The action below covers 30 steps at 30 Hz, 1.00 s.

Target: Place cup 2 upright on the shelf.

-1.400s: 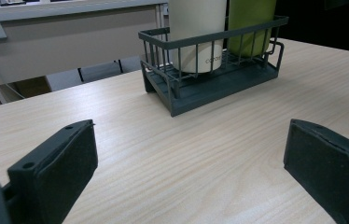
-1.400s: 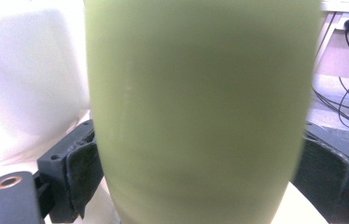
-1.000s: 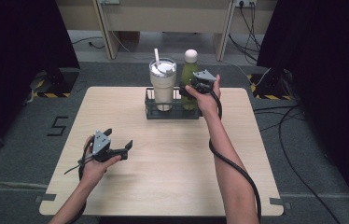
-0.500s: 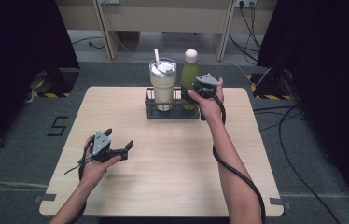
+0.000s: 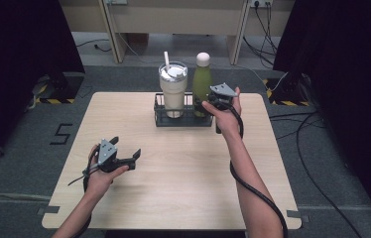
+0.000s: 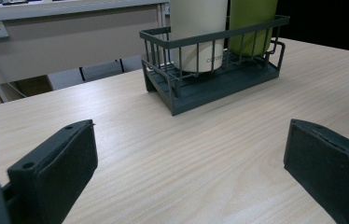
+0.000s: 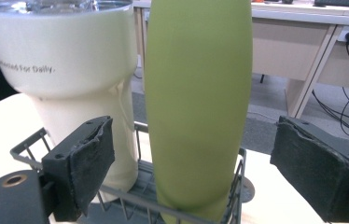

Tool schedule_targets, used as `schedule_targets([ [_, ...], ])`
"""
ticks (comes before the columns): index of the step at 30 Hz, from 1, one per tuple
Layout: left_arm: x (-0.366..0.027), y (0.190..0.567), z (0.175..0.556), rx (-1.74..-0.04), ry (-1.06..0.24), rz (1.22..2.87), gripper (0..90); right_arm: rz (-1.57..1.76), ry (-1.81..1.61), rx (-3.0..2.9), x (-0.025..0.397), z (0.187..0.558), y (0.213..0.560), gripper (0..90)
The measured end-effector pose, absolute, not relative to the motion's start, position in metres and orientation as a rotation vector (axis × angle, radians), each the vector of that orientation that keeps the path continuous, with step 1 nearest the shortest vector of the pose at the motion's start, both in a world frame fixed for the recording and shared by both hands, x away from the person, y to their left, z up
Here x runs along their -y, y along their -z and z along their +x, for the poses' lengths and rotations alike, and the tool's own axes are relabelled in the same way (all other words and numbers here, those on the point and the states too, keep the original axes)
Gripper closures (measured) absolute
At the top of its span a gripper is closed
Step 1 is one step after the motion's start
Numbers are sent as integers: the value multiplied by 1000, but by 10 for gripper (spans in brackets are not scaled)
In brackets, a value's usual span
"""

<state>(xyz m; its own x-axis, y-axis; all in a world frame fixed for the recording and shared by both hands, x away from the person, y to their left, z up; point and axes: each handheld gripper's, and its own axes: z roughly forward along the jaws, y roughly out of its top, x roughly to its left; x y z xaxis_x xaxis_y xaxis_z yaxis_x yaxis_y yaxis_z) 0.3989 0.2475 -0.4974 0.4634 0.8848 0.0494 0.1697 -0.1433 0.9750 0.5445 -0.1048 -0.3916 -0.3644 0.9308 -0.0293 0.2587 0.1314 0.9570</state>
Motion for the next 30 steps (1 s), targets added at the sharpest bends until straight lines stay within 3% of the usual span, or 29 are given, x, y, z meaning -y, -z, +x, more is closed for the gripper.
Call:
schedule_targets([
  [30, -246, 498, 397, -933, -811, 1615, 22, 1156, -1263, -1752, 139, 486, 412, 136],
])
